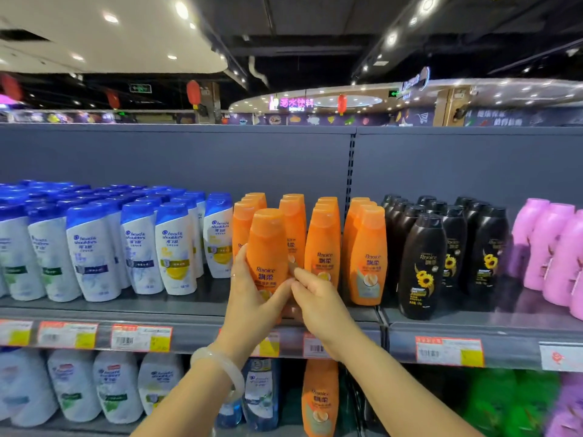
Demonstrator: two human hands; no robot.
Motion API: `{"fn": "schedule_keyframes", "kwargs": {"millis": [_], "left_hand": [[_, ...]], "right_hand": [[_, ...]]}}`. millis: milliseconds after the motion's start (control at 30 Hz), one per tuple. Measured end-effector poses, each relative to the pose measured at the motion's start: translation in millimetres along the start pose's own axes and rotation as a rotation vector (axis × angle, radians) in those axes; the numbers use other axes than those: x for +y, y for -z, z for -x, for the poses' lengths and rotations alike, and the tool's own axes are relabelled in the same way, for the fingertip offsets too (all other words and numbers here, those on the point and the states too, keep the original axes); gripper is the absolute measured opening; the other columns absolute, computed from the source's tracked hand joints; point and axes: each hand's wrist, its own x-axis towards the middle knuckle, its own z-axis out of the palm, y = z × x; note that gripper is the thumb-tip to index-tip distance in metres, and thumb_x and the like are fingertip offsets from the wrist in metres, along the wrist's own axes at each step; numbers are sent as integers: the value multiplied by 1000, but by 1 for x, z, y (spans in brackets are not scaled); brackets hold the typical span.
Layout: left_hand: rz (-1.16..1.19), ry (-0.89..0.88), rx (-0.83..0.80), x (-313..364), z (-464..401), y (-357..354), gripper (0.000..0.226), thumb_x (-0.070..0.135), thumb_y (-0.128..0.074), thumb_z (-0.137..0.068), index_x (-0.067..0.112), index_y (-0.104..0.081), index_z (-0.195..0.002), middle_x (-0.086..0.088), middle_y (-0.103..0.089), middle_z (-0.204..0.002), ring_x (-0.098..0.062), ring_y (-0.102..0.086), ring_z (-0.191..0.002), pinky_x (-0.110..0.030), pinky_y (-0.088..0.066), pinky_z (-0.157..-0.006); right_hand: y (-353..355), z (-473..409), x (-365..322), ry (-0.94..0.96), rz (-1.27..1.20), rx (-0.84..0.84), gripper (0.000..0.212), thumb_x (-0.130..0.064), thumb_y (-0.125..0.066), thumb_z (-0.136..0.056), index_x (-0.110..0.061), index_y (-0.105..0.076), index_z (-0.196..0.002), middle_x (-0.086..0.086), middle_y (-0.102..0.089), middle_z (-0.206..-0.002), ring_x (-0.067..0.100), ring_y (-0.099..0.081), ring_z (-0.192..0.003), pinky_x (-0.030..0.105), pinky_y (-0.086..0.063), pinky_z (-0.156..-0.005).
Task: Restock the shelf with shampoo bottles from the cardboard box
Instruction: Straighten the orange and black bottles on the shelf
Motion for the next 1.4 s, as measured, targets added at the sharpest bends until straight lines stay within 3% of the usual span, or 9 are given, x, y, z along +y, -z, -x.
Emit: {"fn": "schedule_keyframes", "kwargs": {"millis": [67, 167, 267, 433, 633, 833, 1100, 1300, 1400], "left_hand": [[61, 24, 17, 2, -8, 7, 75, 42, -71, -69, 40, -26, -129, 1, -49, -126, -14, -54, -115, -38, -48, -96], [123, 24, 87, 3, -17, 13, 62, 15, -71, -79, 42, -31, -118, 8, -55, -109, 5, -59, -94, -22, -48, -80], [131, 15, 139, 1, -21, 15, 60, 11, -69, -80, 33, -31, -120, 8, -54, -106, 5, -58, -88, -16, -45, -75], [116, 22, 108, -3, -20, 6, 65, 14, -70, -79, 30, -28, -126, 6, -52, -109, -2, -56, -98, -15, -44, -76], [71, 14, 59, -2, -29, -21, 67, 26, -73, -76, 37, -28, -125, 1, -50, -120, -14, -54, -108, -34, -48, -91], [65, 49, -30, -16, -25, -32, 69, 18, -72, -78, 31, -25, -127, 4, -48, -117, -6, -53, -102, -19, -41, -84], [45, 76, -192, -11, -22, -23, 76, 15, -70, -80, 30, -18, -132, 23, -42, -110, 17, -46, -95, -1, -42, -70], [-19, 183, -327, -20, -23, 4, 90, 6, -74, -73, 30, -18, -139, 6, -50, -117, -10, -54, -110, -32, -46, -96], [-24, 211, -370, -21, -24, 10, 77, 4, -73, -74, 31, -29, -132, 5, -53, -114, -15, -56, -110, -31, -48, -93]], "right_hand": [[-5, -7, -8, 5, 63, -12, 48, -3, -34, -95, -20, -42, -138, -1, -46, -140, 17, -42, -131, 40, -36, -111], [-14, -14, -15, 12, 149, -49, 69, 4, -36, -84, -26, -26, -146, -3, -30, -151, 17, -29, -140, 36, -32, -114], [-21, -15, -20, 11, 154, -68, 71, 6, -36, -86, -26, -20, -147, -2, -28, -151, 17, -30, -139, 33, -32, -113], [-21, -14, -10, -28, 113, -38, 67, 2, -37, -89, -29, -21, -146, -4, -31, -150, 18, -31, -138, 39, -34, -112], [5, -11, 0, -55, 100, 70, 67, 3, -39, -90, -27, -21, -147, -2, -29, -151, 18, -28, -140, 40, -29, -115], [39, 2, 18, -65, 74, 267, 54, 15, -36, -85, -17, -46, -128, 3, -54, -123, 16, -51, -120, 32, -44, -102], [44, 16, 32, -85, 215, 321, 50, 12, -40, -86, -16, -49, -126, -5, -54, -115, 7, -53, -107, 24, -42, -98], [45, 23, 42, -72, 321, 283, 52, 14, -39, -85, -13, -48, -128, 2, -53, -127, 9, -51, -113, 22, -39, -101], [44, 23, 43, -73, 335, 264, 54, 17, -38, -83, -13, -47, -128, 4, -53, -129, 7, -50, -112, 20, -39, -101]]}}
